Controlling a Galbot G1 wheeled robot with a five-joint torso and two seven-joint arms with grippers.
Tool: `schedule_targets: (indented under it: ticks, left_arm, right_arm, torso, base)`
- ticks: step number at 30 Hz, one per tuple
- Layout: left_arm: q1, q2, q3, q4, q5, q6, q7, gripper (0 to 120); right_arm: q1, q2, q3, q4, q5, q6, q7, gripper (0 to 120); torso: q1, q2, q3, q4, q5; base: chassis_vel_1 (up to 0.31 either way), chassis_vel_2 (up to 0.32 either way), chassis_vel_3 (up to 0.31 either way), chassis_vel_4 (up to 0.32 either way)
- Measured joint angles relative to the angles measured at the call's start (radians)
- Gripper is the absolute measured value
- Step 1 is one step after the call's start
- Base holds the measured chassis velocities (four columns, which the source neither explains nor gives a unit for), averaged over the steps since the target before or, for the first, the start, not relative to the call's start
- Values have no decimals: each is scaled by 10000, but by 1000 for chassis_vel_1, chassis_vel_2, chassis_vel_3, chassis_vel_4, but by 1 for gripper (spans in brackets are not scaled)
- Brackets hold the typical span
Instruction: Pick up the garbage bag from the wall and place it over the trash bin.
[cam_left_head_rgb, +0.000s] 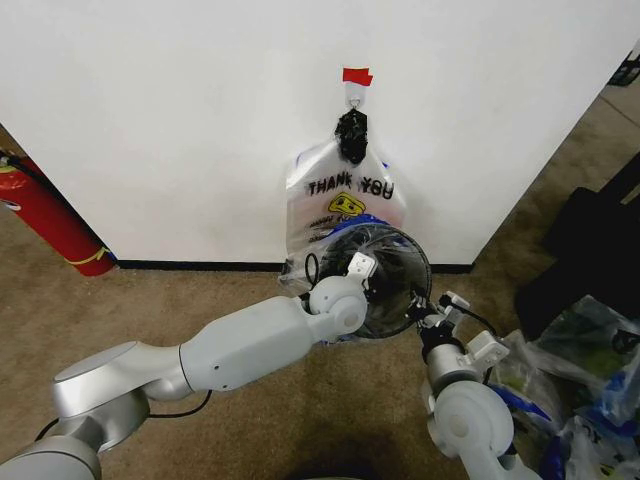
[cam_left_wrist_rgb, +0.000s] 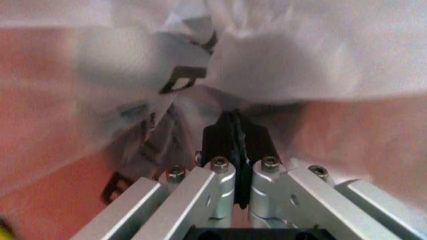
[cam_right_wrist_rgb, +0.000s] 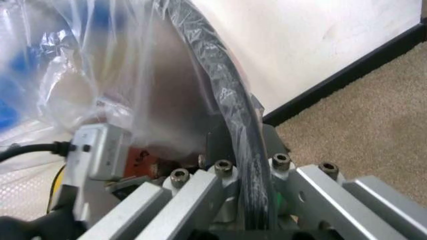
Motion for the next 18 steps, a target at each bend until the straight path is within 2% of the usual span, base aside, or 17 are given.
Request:
schedule_targets:
  ticks: [11,18]
  left_arm:
    - [-56,-117,67,402,227,-16,31,0]
    - [-171,19,82,67,-174,-18,16,0]
  right_arm:
    - [-70,-100,14,198,237,-131,4,0]
    - [-81,-107,-88,-47,-509,-15,-266,0]
  torso:
    - [0,0,0,-1,-1]
    - [0,0,0,0,-1]
  base:
    - [0,0,0,0]
    - [0,0,0,0]
